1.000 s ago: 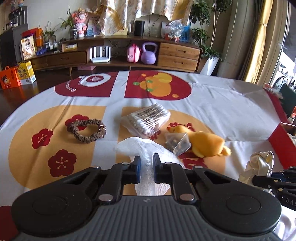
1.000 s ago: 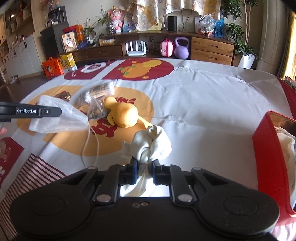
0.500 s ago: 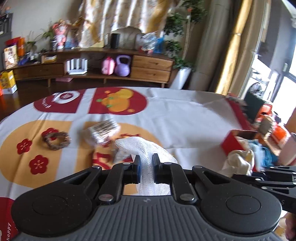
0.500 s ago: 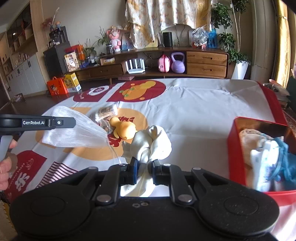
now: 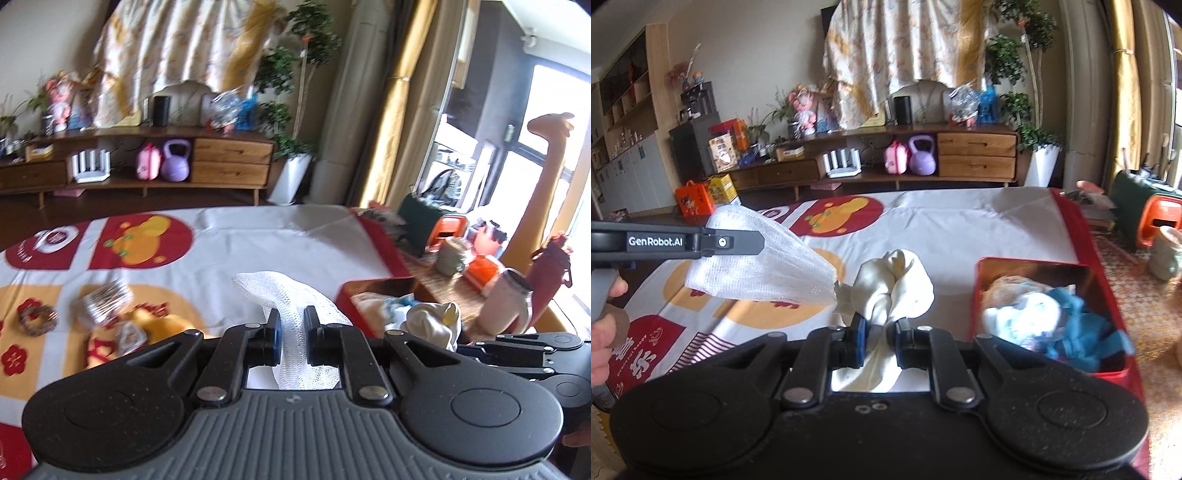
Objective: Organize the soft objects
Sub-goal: 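Carry the white cloth and mesh bag over the red tin and lower them inside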
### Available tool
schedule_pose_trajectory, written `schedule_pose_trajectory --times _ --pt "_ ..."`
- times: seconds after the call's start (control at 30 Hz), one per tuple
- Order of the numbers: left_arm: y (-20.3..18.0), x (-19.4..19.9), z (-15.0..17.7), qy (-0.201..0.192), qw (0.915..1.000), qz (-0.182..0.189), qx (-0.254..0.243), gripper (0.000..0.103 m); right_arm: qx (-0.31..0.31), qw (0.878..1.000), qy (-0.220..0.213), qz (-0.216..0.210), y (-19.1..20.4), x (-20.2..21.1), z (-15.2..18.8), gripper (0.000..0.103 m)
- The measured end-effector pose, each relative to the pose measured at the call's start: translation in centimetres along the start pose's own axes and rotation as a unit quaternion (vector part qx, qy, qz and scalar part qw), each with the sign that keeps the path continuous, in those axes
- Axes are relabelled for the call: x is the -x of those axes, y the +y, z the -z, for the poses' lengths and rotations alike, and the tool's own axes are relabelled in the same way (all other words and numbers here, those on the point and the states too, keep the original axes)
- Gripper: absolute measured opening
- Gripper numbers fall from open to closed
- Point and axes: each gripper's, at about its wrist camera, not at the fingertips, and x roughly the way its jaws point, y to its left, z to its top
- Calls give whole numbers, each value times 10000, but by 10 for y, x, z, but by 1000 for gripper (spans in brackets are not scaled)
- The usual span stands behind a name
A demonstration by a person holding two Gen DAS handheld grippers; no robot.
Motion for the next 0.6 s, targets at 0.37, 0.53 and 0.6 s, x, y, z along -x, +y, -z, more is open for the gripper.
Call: schedule_pose_trajectory --times 0.37,0.53,0.6 --pt "-75 -30 -25 -153 9984 433 -316 12 -177 9984 -216 488 -61 24 -4 14" --pt "-99 -51 -36 -172 9976 559 -361 12 -326 9967 -280 686 -92 26 -5 14" --pt "-107 -60 -39 -160 9974 601 -364 12 -422 9957 -305 764 -106 26 -7 14"
